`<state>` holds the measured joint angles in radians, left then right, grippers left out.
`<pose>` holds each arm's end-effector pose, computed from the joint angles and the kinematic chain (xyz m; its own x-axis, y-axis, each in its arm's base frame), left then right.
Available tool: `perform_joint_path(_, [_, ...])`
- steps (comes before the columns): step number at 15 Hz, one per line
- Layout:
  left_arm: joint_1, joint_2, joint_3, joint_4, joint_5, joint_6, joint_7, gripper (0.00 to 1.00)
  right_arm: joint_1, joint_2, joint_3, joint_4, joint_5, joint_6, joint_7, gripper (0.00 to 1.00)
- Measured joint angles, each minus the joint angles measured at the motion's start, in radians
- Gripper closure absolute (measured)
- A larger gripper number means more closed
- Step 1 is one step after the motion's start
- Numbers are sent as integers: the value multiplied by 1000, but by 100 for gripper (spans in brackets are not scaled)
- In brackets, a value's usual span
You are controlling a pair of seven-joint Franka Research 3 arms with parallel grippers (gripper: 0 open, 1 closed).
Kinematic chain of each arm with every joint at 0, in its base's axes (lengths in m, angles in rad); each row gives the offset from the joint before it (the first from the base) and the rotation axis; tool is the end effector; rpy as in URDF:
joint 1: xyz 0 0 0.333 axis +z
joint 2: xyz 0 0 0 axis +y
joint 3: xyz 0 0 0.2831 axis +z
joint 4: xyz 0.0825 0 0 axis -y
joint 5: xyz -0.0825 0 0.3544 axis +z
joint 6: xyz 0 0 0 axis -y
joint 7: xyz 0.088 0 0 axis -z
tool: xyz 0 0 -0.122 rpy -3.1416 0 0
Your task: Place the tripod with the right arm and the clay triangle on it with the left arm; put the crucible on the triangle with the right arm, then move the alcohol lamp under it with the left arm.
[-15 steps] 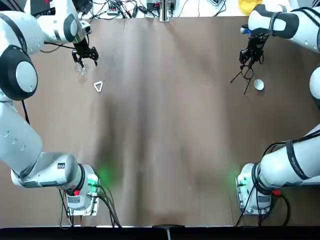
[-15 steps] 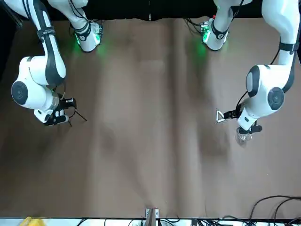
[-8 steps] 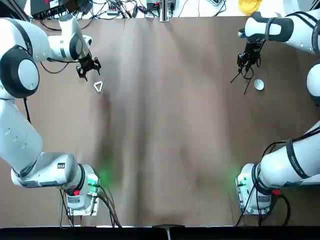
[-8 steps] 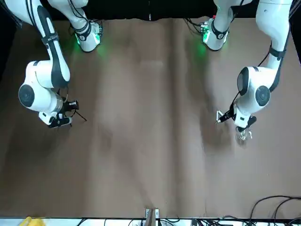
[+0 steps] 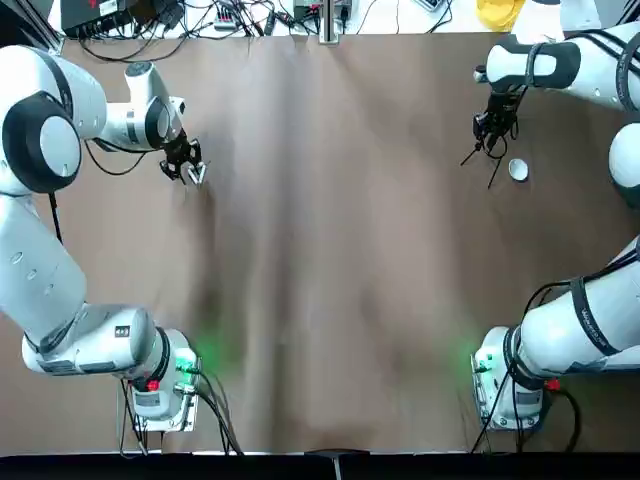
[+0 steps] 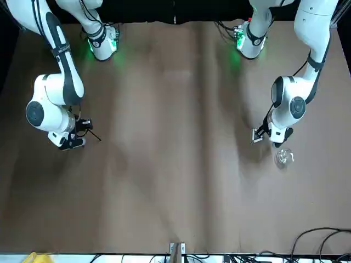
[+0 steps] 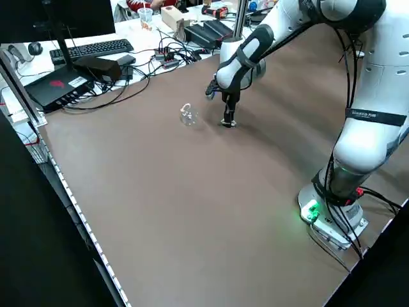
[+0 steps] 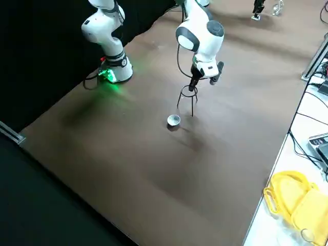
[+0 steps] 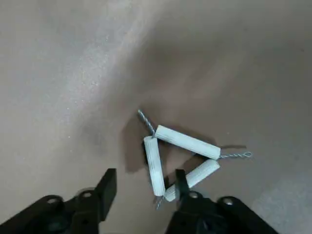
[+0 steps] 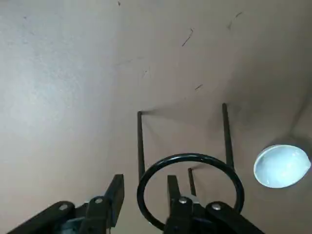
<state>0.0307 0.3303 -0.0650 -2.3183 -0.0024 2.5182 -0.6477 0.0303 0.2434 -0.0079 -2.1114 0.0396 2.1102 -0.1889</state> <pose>0.4814 -0.0183 0.1688 0.8077 0.5780 -0.1166 0.5751 -0.8158 -0.0604 0.5132 0.0138 0.2564 0.9539 0.1889 -0.2332 0.1769 -0.9816 -0.0712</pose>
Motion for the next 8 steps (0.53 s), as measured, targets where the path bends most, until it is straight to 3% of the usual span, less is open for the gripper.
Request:
perform_joint_path(2, [1, 8, 1, 0, -1, 15, -30, 53, -2, 0, -2, -2, 0, 2, 0, 67])
perform_joint_path(3, [1, 14, 1, 0, -1, 21, -42, 60, -2, 0, -2, -2, 0, 3, -1, 67])
perform_joint_path(5, [1, 22, 1, 1, -1, 32, -60, 62, -3, 0, -3, -2, 0, 3, -1, 74])
perform_joint_path(8, [1, 30, 1, 3, -1, 34, -66, 73, -4, 0, -4, -2, 0, 3, -2, 78])
